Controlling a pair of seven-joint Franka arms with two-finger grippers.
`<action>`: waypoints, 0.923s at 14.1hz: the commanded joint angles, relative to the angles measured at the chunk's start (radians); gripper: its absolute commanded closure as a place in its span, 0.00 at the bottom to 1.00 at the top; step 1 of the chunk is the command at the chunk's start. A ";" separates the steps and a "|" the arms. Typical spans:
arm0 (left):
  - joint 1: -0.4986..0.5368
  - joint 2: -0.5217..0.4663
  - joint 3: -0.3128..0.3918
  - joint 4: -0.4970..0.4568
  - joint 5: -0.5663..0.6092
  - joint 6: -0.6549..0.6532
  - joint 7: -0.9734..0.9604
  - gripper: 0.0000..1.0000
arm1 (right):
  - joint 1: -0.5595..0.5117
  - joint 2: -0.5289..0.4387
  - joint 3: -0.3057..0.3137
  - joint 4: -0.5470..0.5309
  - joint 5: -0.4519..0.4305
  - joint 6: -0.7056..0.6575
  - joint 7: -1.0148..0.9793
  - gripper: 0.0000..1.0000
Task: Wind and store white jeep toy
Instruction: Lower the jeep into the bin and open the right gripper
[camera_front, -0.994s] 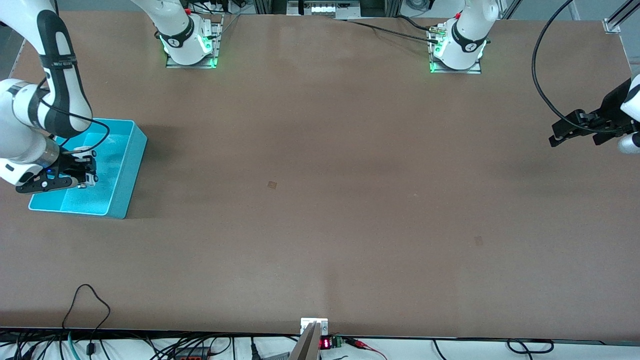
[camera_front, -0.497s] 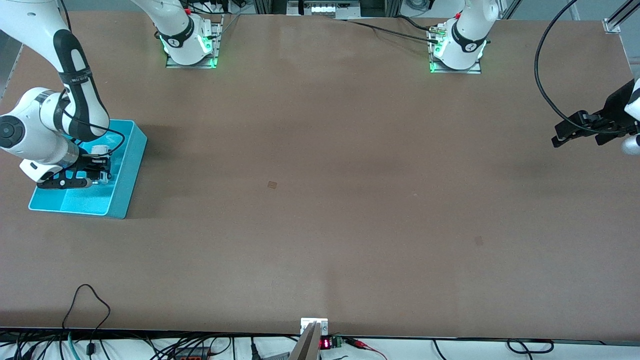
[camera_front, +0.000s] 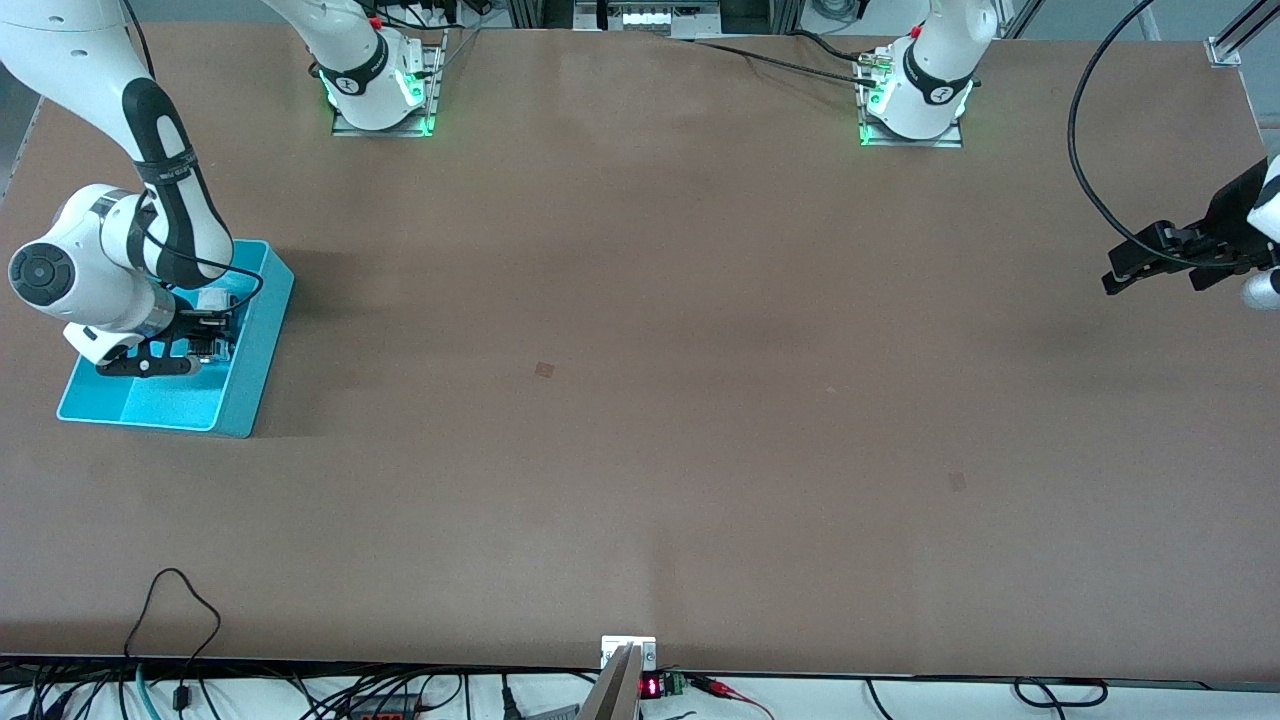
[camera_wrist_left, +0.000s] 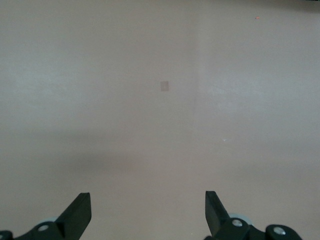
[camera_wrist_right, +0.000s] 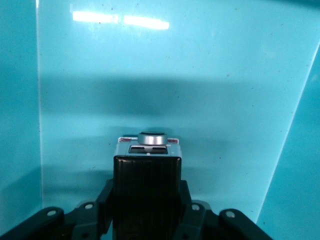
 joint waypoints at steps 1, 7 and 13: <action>0.008 -0.012 -0.010 -0.003 -0.007 -0.010 0.013 0.00 | -0.010 0.003 0.007 -0.007 0.015 0.015 0.004 0.77; 0.008 -0.014 -0.010 -0.003 0.000 -0.027 0.013 0.00 | -0.021 0.000 0.018 -0.006 0.013 0.007 -0.004 0.00; 0.010 -0.012 -0.010 -0.003 0.002 -0.027 0.014 0.00 | -0.012 -0.087 0.025 0.107 0.010 -0.164 -0.009 0.00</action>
